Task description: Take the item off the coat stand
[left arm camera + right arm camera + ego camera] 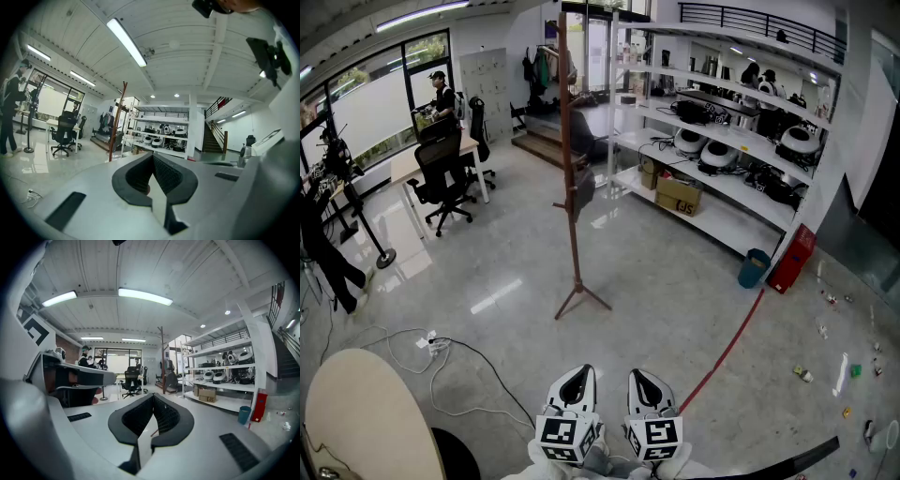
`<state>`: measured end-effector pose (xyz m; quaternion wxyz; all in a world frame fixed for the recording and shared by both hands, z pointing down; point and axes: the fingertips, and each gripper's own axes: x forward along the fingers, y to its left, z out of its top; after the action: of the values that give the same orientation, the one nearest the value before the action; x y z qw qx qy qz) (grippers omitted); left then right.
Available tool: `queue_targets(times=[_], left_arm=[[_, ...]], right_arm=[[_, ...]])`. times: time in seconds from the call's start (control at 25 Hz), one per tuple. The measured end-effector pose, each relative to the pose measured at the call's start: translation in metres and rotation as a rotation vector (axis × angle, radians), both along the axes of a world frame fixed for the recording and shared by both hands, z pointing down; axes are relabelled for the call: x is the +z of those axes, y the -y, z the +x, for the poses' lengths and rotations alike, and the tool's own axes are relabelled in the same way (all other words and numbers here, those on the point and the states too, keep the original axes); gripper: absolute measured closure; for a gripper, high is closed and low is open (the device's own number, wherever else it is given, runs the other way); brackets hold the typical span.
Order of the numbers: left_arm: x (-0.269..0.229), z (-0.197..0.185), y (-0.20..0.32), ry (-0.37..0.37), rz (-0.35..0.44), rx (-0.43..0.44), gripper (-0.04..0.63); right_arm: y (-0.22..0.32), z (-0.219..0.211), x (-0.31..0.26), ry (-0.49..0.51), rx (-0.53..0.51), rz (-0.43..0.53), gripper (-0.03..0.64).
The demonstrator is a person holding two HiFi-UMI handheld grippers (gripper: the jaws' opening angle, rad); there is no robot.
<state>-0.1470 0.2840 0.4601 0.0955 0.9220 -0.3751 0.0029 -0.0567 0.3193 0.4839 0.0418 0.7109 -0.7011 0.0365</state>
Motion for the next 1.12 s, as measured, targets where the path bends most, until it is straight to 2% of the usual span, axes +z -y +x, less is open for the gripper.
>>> queue_targets(times=[0.72,1.12], left_arm=[[-0.002,0.026,0.097,0.009,0.024,-0.001,0.607],[0.002,0.033,0.167,0.002,0.019,-0.01,0.607]], right_arm=[[0.1,0.017,-0.009,0.02,-0.052,0.063,0.606],[0.174,0.023,-0.002,0.016,-0.063,0.044,0.606]])
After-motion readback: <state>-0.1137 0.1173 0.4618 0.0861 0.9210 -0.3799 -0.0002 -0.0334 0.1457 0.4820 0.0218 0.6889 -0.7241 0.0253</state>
